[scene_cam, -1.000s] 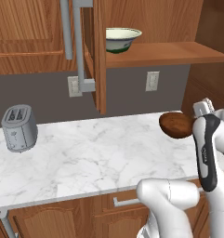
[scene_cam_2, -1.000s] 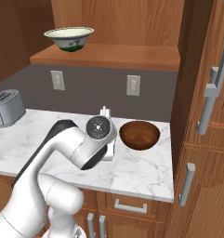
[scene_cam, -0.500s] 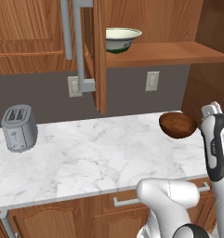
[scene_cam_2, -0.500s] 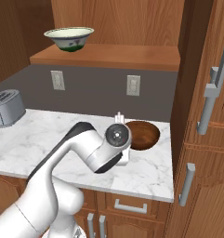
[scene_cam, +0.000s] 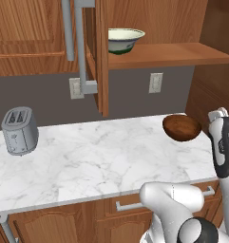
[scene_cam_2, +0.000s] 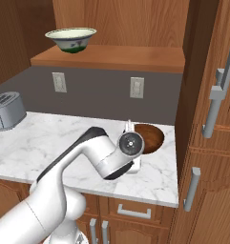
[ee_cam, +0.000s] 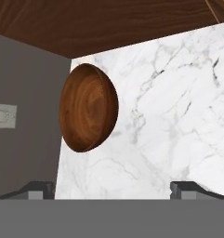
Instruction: Open the cabinet. Pick the bowls from the counter and place them in the cabinet. Then close the cabinet.
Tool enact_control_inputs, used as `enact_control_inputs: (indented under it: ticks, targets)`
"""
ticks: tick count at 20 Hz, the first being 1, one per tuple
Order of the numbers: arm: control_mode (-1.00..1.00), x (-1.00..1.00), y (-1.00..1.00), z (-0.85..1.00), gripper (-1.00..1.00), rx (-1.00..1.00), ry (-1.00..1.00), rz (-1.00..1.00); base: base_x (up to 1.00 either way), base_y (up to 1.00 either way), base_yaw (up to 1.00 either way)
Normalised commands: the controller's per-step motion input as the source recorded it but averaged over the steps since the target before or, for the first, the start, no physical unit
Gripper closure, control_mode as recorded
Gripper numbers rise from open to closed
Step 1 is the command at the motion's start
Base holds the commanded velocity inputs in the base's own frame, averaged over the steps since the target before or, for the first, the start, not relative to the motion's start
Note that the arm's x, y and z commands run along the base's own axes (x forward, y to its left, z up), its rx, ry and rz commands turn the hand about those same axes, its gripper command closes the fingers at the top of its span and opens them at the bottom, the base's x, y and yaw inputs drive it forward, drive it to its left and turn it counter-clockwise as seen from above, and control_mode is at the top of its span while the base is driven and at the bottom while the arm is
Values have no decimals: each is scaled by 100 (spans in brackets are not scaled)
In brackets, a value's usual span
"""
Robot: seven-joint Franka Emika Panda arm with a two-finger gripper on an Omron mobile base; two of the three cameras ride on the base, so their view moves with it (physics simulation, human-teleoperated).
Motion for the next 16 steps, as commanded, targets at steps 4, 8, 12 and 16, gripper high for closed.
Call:
enact_control_inputs:
  ticks: [4,8,12,16]
  targets:
    - [-100,0,0,-21,-100,0,0,0,0,0,0]
    - [-100,8,0,-14,-100,0,0,0,0,0,0]
    - [-100,19,-1,-8,-100,0,1,0,0,0,0]
    - [-100,33,-1,-13,-100,0,2,0,0,0,0]
